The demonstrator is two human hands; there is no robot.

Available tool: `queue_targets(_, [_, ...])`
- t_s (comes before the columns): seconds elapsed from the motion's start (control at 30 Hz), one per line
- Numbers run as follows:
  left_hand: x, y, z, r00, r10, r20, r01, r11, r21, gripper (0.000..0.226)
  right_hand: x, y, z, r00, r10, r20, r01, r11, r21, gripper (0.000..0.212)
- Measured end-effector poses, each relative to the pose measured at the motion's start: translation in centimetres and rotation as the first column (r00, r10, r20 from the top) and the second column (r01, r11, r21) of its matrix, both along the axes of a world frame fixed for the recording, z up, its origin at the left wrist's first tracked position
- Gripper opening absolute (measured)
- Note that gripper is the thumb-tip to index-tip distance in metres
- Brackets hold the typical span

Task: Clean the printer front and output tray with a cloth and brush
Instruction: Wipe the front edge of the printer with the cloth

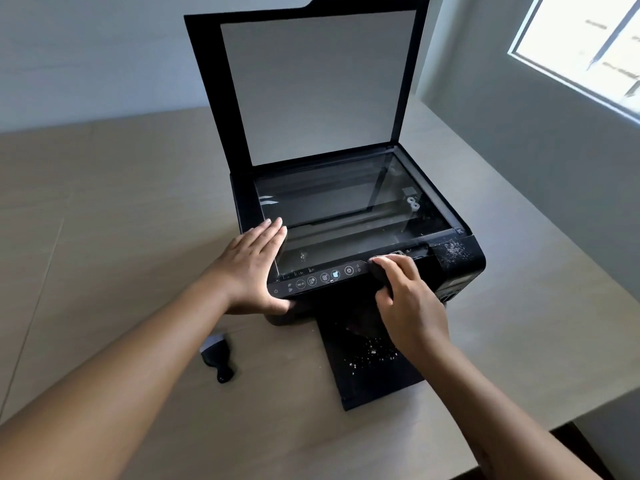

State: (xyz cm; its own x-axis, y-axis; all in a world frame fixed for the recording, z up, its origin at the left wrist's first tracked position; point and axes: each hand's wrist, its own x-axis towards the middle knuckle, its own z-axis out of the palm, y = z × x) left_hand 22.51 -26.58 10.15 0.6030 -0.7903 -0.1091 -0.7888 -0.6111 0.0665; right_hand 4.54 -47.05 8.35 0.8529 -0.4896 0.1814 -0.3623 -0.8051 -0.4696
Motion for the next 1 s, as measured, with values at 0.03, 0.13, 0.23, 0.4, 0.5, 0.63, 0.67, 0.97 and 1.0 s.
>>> queue_targets(0.03, [0.0,-0.1,0.1,1.000,0.007,0.008,-0.007,1.000,0.017,0.130,0.2,-0.1,0.2,1.000,-0.024,-0.013,0.024,1.000,0.003,0.042])
queue_targets(0.13, [-0.4,-0.8,0.4,0.998,0.058,0.014,-0.059,0.996,0.071,0.131,0.4,-0.6,0.8,0.999,0.031,-0.018,-0.031,1.000,0.001,0.034])
queue_targets(0.23, [-2.0,-2.8,0.3,0.991,0.130,-0.019,-0.130,0.992,0.002,0.131,0.1,-2.8,1.5,0.996,0.077,-0.054,-0.079,0.997,-0.021,0.032])
queue_targets(0.4, [-3.8,-6.6,-0.3,0.978,0.207,0.022,-0.205,0.976,-0.068,0.129,0.5,-2.7,1.4,0.993,0.114,-0.011,-0.113,0.993,0.045,0.034])
queue_targets(0.5, [-3.6,-7.1,-0.8,0.974,0.221,0.053,-0.218,0.975,-0.049,0.132,0.4,-3.8,1.7,0.991,0.121,-0.050,-0.120,0.993,0.021,0.033])
queue_targets(0.63, [-3.7,-7.1,-1.0,0.974,0.212,0.074,-0.208,0.976,-0.059,0.132,1.0,-2.5,1.4,0.997,0.074,0.011,-0.075,0.993,0.095,0.030])
queue_targets(0.67, [-3.7,-7.1,-1.0,0.974,0.212,0.076,-0.208,0.976,-0.061,0.131,1.1,-2.5,1.4,0.994,0.107,0.007,-0.108,0.988,0.112,0.030])
queue_targets(0.97, [-3.7,-7.1,-1.1,0.973,0.210,0.097,-0.206,0.977,-0.055,0.131,1.6,-3.2,2.3,0.987,0.162,-0.006,-0.157,0.965,0.210,0.024])
queue_targets(1.0, [-3.7,-7.0,-1.1,0.973,0.206,0.099,-0.201,0.978,-0.057,0.130,1.3,-4.0,2.4,0.991,0.133,0.007,-0.131,0.965,0.228,0.022])
